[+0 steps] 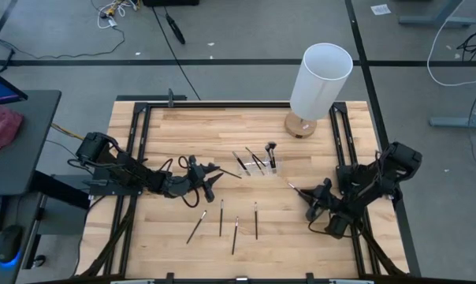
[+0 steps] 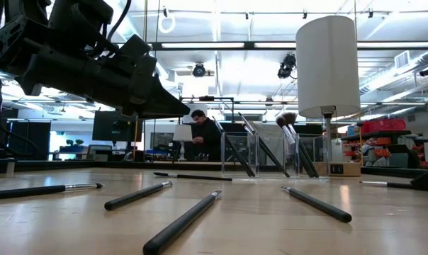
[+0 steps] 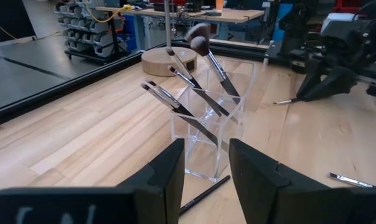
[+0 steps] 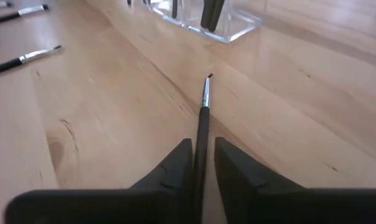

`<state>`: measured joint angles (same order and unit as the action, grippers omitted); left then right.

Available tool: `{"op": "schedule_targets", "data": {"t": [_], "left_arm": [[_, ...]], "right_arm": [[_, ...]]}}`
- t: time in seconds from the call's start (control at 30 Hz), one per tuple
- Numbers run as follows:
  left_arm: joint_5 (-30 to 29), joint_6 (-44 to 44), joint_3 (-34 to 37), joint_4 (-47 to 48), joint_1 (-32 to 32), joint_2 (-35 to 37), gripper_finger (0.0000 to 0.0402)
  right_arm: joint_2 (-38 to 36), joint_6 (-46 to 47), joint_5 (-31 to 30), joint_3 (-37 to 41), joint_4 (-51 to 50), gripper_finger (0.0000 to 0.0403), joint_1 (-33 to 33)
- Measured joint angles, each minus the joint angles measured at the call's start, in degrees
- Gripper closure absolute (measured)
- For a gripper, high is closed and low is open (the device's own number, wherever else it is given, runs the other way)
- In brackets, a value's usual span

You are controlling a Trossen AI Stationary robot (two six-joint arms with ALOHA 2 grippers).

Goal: Pick & Place Makeup Supplies
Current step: Put the black makeup brush into the transparent organizer

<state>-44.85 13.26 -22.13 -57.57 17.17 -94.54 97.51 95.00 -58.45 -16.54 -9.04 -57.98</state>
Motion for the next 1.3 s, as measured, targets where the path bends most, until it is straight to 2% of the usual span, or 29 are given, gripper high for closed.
{"op": "schedule_targets", "data": {"t": [0.17, 0.27, 0.57, 0.73, 0.93, 1.17, 1.3], "left_arm": [[1.28, 0.08, 0.00, -0.01, 0.00, 0.00, 0.0273], [1.24, 0.07, 0.00, -0.01, -0.01, 0.00, 0.0273], [1.21, -0.11, 0.00, -0.01, -0.02, 0.00, 0.0273], [1.19, -0.18, 0.00, -0.03, -0.02, 0.00, 0.0273], [1.21, -0.24, 0.00, -0.03, -0.02, 0.00, 0.0273], [1.19, -0.33, 0.00, -0.03, -0.02, 0.00, 0.0273], [1.21, -0.33, 0.00, -0.01, -0.02, 0.00, 0.0273]], "right_arm": [[3.94, -0.98, -4.39, 1.12, 6.86, 0.0365, -0.07], [6.29, -0.75, -6.28, 0.76, 8.40, 0.0369, -0.03], [8.04, -4.08, -7.26, 0.35, 11.42, 0.0311, 1.84], [8.04, -8.77, -7.13, 0.37, 15.44, 0.0301, 4.80], [8.09, -11.62, -6.78, 0.39, 16.95, 0.0325, 6.59], [8.10, -14.57, -6.90, 0.43, 15.91, 0.0389, 6.73], [8.09, -15.15, -6.89, 0.42, 15.41, 0.0391, 6.71]]}}
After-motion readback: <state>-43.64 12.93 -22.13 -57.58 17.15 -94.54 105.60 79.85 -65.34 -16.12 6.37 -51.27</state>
